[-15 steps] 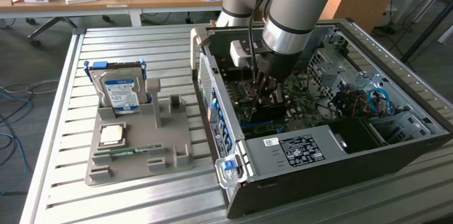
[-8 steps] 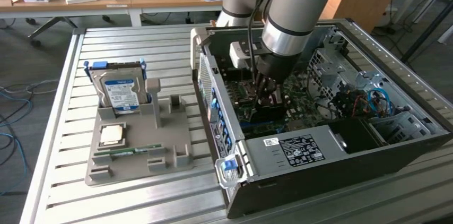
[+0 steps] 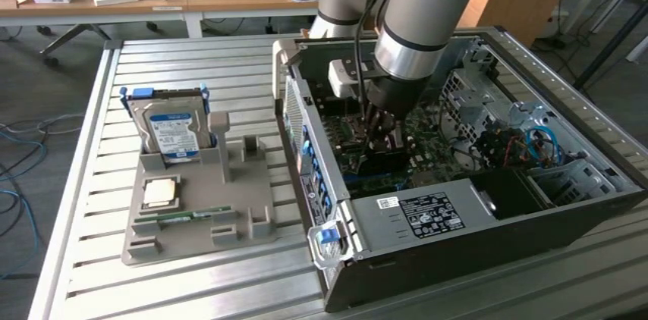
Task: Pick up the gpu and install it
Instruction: 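Press down on the gpu until it lock into place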
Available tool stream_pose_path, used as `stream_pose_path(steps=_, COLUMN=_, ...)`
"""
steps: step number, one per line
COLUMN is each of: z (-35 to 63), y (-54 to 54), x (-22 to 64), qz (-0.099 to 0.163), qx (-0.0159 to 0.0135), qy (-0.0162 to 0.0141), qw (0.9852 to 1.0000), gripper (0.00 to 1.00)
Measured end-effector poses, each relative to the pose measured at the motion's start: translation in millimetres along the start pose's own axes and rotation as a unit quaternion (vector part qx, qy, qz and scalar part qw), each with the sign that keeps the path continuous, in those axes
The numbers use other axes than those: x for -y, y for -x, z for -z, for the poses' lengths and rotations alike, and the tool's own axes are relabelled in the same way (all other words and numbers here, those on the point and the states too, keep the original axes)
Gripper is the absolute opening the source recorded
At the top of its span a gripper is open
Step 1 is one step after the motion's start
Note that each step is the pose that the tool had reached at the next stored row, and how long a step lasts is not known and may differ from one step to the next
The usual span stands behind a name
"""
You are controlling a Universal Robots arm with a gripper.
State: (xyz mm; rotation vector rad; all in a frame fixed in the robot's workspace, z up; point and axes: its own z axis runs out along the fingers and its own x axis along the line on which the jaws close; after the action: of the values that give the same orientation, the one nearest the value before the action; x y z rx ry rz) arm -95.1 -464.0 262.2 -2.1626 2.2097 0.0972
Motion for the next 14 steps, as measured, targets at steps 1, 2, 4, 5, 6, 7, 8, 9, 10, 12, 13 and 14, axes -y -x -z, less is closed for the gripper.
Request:
stream_pose_path(steps=1, z=0.0, y=0.0, x=0.0, qz=0.000, qx=0.0001, qy=0.0000, qw=1.0000, gripper=0.11)
stream_pose_path(steps=2, z=-0.1, y=0.0, x=0.0, qz=0.000, qx=0.0001, qy=0.0000, qw=1.0000, gripper=0.11)
stream_pose_path(steps=4, z=-0.1, y=0.0, x=0.0, qz=0.000, qx=0.0001, qy=0.0000, qw=1.0000, gripper=0.11)
stream_pose_path(steps=5, z=-0.1, y=0.0, x=0.0, qz=0.000, qx=0.0001, qy=0.0000, qw=1.0000, gripper=0.11)
stream_pose_path(steps=6, z=-0.1, y=0.0, x=0.0, qz=0.000, qx=0.0001, qy=0.0000, qw=1.0000, gripper=0.11)
stream_pose_path(steps=7, z=-0.1, y=0.0, x=0.0, qz=0.000, qx=0.0001, qy=0.0000, qw=1.0000, gripper=0.11)
stream_pose_path(steps=8, z=0.0, y=0.0, x=0.0, qz=0.000, qx=0.0001, qy=0.0000, qw=1.0000, gripper=0.11)
stream_pose_path(steps=9, z=0.0, y=0.0, x=0.0, qz=0.000, qx=0.0001, qy=0.0000, qw=1.0000, gripper=0.11)
stream_pose_path(steps=10, z=-0.1, y=0.0, x=0.0, qz=0.000, qx=0.0001, qy=0.0000, qw=1.0000, gripper=0.11)
stream_pose_path(steps=12, z=0.0, y=0.0, x=0.0, qz=0.000, qx=0.0001, qy=0.0000, qw=1.0000, gripper=0.11)
stream_pose_path(steps=13, z=-0.1, y=0.0, x=0.0, qz=0.000, qx=0.0001, qy=0.0000, qw=1.0000, gripper=0.11)
stream_pose_path(steps=14, z=-0.1, y=0.0, x=0.0, qz=0.000, qx=0.0001, qy=0.0000, qw=1.0000, gripper=0.11)
